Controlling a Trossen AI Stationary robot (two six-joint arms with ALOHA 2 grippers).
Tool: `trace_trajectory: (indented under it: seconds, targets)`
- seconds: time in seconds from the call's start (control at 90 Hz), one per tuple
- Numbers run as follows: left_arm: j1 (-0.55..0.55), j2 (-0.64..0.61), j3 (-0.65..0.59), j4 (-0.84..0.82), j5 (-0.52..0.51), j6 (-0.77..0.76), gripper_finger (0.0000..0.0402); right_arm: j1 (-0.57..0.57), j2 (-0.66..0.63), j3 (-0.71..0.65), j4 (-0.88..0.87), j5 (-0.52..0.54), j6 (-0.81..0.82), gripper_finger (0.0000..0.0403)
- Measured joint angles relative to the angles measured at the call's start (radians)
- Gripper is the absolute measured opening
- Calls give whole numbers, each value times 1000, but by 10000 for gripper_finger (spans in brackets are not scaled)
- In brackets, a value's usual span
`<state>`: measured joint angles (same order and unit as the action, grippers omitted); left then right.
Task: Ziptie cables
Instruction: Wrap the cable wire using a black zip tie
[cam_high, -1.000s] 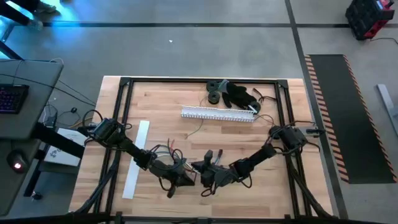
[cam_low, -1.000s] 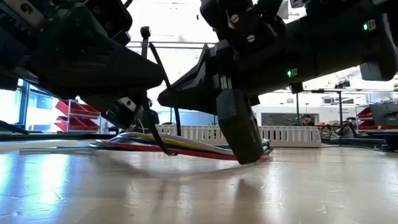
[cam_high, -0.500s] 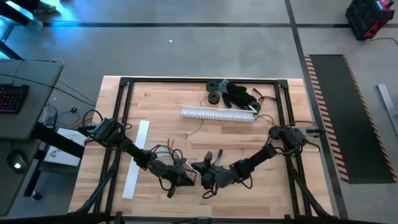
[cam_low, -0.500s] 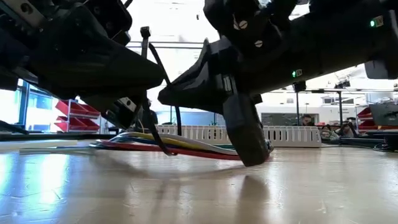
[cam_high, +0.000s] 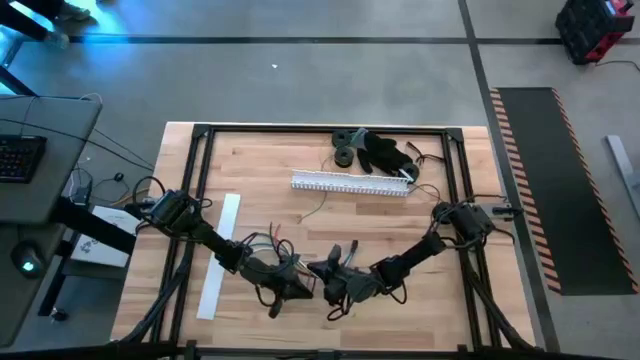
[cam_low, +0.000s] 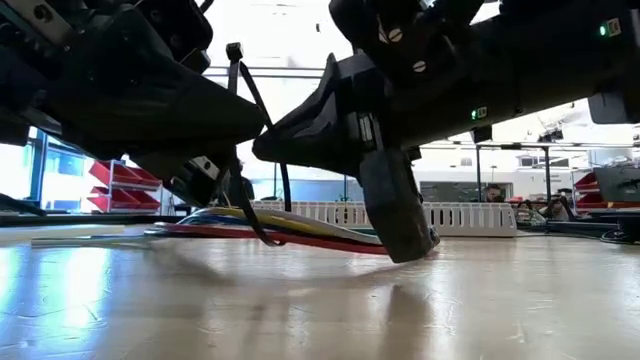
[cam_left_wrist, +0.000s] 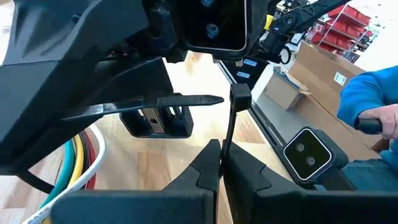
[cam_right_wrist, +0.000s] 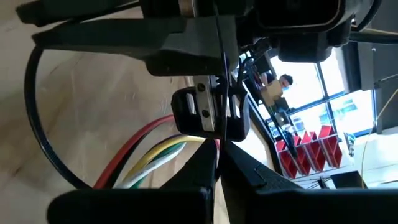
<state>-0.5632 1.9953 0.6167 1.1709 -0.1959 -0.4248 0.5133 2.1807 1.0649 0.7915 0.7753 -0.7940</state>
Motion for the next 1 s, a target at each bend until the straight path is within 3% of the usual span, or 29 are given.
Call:
trace_trajectory:
  seconds: [0.6, 1.0]
  targets:
    - [1, 0, 0, 0, 0, -1, 0, 12, 0, 2, 60, 0, -85, 0]
    - [36, 0, 0, 1, 70, -141, 0, 14, 0, 2, 60, -6, -332, 0]
